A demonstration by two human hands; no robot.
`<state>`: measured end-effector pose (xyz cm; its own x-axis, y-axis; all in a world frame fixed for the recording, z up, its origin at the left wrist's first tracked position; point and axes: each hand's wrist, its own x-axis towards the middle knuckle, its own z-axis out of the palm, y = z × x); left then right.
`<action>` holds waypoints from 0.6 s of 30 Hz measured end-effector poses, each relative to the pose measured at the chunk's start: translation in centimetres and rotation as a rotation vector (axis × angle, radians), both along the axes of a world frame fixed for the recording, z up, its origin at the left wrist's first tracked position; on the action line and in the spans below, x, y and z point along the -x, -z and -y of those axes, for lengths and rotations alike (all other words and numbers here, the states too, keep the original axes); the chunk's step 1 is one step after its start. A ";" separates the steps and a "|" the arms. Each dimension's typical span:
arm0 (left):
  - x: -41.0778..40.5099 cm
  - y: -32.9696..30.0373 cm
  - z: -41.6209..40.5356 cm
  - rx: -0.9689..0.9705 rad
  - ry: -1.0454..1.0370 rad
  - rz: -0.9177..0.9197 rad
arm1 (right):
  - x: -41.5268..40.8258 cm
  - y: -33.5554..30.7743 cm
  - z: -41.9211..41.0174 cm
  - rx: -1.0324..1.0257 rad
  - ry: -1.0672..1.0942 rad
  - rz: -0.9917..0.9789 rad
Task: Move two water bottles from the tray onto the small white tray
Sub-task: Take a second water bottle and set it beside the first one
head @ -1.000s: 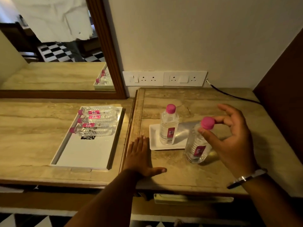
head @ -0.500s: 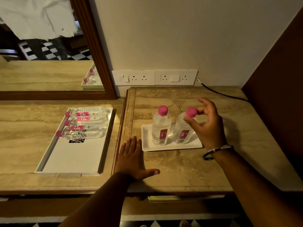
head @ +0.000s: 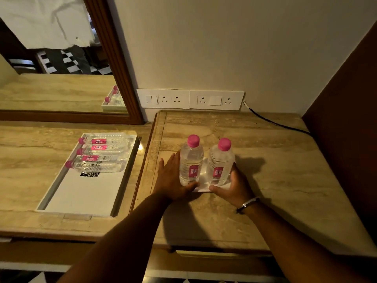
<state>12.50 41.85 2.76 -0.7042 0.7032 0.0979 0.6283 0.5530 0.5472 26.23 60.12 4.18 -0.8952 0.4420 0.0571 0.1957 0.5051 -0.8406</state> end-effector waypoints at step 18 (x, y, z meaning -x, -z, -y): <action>0.3 -0.4 0.8 0.056 0.014 -0.007 | 0.2 1.3 0.0 -0.072 0.119 -0.132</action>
<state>12.19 41.03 3.12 -0.6936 0.7176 0.0635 0.6401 0.5734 0.5114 25.99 60.12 2.91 -0.8197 0.5344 0.2063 0.1478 0.5452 -0.8252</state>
